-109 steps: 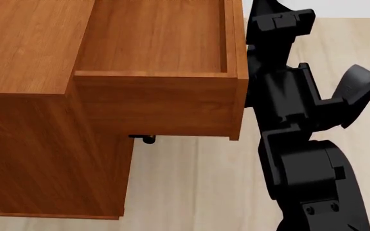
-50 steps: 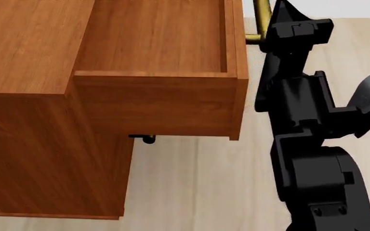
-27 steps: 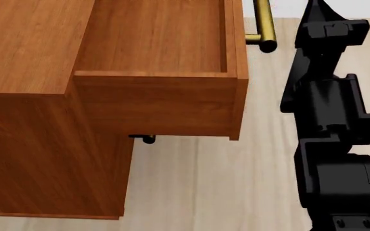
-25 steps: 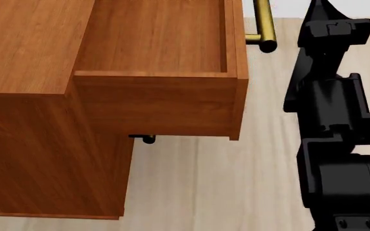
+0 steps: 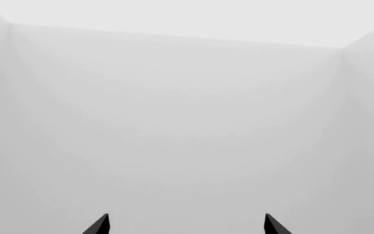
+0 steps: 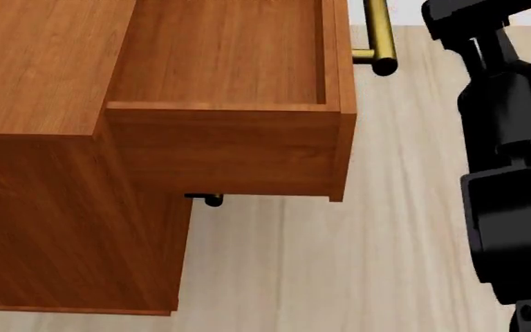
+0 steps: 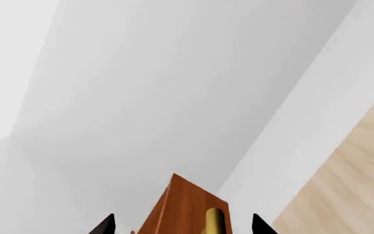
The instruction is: Close the bottom drawer of the cabinet and open the top drawer.
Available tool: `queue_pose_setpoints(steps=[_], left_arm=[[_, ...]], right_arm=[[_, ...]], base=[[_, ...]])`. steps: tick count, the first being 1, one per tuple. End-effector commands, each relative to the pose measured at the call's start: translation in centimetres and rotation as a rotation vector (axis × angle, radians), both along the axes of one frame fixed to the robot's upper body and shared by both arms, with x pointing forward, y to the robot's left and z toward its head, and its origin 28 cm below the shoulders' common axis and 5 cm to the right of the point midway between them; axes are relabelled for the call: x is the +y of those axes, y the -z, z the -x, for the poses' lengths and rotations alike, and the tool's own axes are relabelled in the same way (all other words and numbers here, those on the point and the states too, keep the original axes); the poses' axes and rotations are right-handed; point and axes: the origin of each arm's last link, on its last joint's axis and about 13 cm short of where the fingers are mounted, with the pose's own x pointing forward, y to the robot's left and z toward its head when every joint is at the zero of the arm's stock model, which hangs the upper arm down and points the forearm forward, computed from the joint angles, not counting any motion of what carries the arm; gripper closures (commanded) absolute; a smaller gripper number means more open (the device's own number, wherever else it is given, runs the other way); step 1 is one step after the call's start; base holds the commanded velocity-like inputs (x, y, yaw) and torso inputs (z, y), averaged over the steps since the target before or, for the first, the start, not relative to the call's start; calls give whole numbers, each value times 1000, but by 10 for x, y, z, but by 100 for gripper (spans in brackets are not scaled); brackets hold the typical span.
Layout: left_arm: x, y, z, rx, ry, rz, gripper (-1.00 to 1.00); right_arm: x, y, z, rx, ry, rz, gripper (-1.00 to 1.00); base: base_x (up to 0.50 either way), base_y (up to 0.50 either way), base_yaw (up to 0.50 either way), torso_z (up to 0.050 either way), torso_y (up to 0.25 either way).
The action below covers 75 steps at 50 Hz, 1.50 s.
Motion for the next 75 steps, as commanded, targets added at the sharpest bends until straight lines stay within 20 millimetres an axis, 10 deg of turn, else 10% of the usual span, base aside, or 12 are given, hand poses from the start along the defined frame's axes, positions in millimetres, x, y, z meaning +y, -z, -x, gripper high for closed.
queue_pose_setpoints(steps=[1, 20, 45, 75], left_arm=[[0, 2, -1, 4, 5, 5, -100], [1, 4, -2, 9, 4, 13, -100], [2, 4, -2, 7, 7, 16, -100], [3, 5, -3, 8, 8, 19, -100]], right_arm=[[-5, -14, 6, 29, 116, 203, -100], [-4, -28, 1, 104, 155, 640, -100], [-3, -99, 4, 149, 149, 1136, -100], [14, -161, -22, 222, 79, 1407, -100]], base=[[0, 0, 0, 0, 0], [0, 0, 0, 0, 0], [0, 0, 0, 0, 0], [0, 0, 0, 0, 0]])
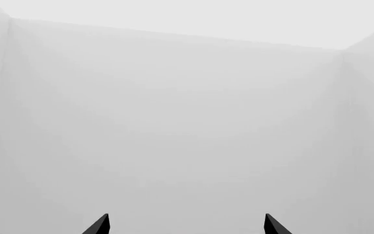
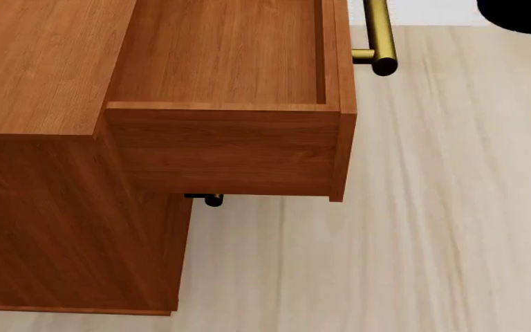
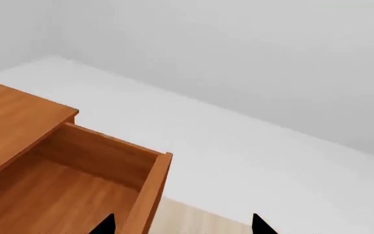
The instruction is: Close the bottom drawer of the cabinet and open the top drawer.
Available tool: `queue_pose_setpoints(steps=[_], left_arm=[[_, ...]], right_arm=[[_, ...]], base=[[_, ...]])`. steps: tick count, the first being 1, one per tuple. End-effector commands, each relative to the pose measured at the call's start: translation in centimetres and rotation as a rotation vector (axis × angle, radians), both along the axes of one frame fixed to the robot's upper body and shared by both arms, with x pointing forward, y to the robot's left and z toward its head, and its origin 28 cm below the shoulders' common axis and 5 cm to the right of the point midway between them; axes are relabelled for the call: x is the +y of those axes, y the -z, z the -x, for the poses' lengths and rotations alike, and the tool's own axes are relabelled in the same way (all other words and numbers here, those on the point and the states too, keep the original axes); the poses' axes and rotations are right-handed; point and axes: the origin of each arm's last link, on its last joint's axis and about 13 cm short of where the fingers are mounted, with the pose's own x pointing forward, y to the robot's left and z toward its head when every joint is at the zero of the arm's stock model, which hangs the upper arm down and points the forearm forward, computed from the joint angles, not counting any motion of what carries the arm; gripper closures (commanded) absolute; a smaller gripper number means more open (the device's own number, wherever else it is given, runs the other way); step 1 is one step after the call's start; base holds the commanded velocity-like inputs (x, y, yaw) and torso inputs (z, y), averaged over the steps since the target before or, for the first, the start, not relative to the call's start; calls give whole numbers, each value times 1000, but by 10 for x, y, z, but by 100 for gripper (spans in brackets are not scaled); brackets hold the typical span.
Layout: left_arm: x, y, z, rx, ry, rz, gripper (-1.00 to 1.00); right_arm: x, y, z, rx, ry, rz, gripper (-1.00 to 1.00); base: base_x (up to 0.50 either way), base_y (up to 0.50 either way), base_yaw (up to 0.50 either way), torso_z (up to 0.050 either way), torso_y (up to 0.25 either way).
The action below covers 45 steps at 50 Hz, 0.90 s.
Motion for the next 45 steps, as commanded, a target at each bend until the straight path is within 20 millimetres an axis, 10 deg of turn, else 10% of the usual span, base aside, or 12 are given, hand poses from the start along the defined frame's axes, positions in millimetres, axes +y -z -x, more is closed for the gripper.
queue_pose_setpoints(steps=[1, 45], left_arm=[[0, 1, 0, 0, 1, 3, -100], [8, 6, -4, 6, -18, 23, -100]], right_arm=[[7, -18, -11, 50, 3, 95, -100], [42, 1, -67, 214, -56, 291, -100]], base=[[0, 0, 0, 0, 0], [0, 0, 0, 0, 0]])
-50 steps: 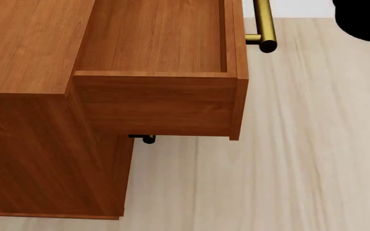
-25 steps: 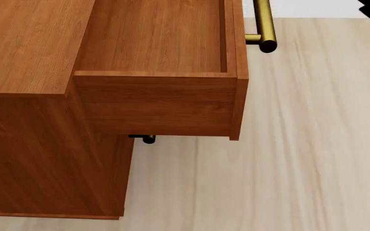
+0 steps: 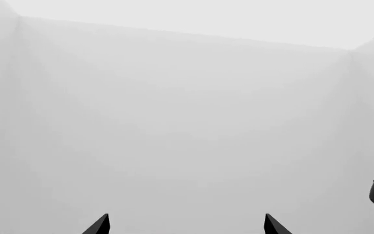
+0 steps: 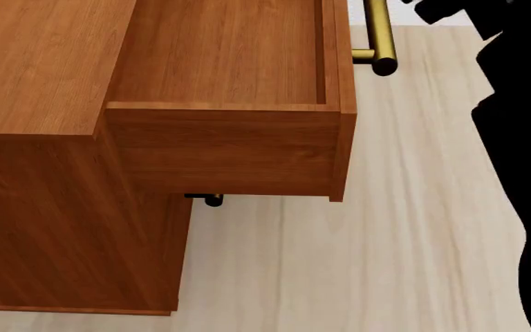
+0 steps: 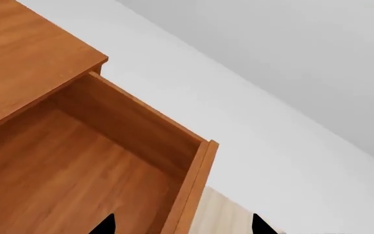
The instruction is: Close the bottom drawer of the cabinet and open the top drawer.
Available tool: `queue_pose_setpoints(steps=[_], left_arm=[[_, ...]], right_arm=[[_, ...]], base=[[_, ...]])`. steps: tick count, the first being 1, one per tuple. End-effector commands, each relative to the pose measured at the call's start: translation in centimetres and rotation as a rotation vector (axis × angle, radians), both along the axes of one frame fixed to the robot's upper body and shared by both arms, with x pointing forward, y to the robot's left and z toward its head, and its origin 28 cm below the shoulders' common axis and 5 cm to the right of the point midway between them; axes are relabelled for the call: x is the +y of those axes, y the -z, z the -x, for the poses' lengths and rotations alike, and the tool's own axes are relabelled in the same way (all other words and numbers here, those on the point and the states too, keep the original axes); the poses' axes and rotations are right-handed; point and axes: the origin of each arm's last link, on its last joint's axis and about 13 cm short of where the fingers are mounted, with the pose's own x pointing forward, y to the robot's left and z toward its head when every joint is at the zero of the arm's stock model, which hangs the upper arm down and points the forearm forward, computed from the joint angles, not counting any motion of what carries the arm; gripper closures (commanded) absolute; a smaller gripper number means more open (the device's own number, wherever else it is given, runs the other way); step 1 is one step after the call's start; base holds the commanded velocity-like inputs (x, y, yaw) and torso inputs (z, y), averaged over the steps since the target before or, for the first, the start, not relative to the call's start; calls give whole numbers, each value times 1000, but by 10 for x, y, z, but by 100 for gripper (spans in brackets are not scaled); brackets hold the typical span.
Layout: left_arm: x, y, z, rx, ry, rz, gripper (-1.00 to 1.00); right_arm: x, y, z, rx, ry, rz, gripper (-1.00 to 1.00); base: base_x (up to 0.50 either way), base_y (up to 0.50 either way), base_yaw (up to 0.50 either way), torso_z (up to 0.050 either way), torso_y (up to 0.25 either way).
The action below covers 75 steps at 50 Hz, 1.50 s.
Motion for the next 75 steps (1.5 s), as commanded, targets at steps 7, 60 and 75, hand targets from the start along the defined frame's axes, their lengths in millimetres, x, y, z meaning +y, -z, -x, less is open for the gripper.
queue_pose_setpoints(steps=[7, 60, 75], left_arm=[[2, 1, 0, 0, -5, 7, -100], [4, 2, 1, 1, -9, 17, -100], [3, 2, 2, 0, -5, 21, -100]], right_arm=[[5, 8, -10, 57, 0, 83, -100], [-7, 35, -19, 240, 56, 267, -100], [-23, 35, -12, 271, 117, 290, -100]], base=[[0, 0, 0, 0, 0], [0, 0, 0, 0, 0], [-1, 0, -1, 0, 0]])
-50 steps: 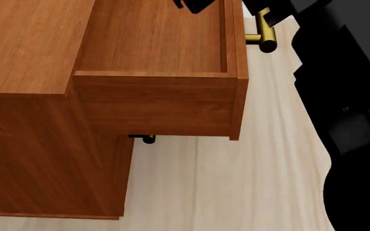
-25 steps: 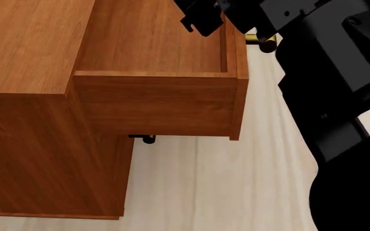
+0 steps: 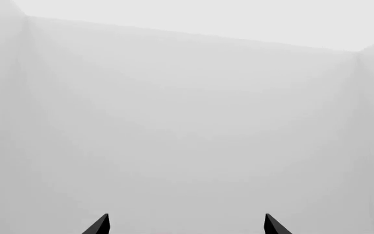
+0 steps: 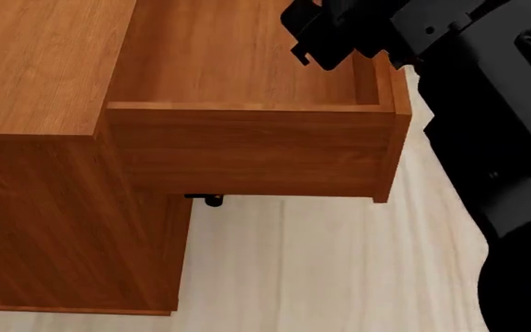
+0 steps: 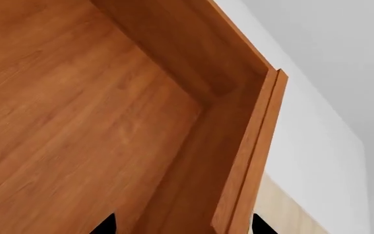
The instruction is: Close the bottom drawer of the cabinet and open the top drawer.
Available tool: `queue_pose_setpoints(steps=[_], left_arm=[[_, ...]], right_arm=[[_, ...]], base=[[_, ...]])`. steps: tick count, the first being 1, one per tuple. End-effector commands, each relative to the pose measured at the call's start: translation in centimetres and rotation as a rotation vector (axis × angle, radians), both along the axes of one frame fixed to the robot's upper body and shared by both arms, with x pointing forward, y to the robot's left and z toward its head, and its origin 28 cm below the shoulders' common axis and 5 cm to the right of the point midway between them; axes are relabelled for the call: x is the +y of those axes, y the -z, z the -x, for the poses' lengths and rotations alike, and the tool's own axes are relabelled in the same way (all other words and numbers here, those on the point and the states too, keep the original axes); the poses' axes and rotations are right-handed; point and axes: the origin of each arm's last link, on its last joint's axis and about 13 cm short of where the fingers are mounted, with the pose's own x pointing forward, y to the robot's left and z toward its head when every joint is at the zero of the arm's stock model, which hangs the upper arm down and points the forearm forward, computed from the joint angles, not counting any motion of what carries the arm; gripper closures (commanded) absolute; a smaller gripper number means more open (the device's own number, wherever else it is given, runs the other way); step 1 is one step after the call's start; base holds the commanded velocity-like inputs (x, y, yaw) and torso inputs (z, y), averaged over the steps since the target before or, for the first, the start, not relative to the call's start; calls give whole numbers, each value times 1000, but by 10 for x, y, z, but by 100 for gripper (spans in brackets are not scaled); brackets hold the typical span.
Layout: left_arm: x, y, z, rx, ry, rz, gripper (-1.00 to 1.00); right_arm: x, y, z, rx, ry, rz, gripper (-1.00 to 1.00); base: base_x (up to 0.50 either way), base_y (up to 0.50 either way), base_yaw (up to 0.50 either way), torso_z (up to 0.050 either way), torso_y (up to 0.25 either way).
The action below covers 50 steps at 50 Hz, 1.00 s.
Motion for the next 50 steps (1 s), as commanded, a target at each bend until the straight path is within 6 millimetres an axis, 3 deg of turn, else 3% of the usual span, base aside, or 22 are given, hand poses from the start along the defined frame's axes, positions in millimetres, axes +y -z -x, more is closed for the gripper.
queue_pose_setpoints(steps=[1, 17, 38, 50], left_arm=[[-1, 0, 1, -1, 4, 3, -100], [-1, -2, 0, -4, 9, 2, -100], [-2, -1, 0, -2, 11, 7, -100], [-3, -3, 1, -7, 15, 8, -100]], right_arm=[[-15, 4, 5, 45, 50, 8, -100], [-39, 3, 20, 37, 133, -11, -100], [-56, -1, 30, 29, 209, -4, -100], [-59, -25, 45, -30, 222, -24, -100]], base=[[0, 0, -4, 0, 0], [-1, 0, -1, 0, 0], [-2, -2, -4, 0, 2], [-1, -3, -6, 1, 3]])
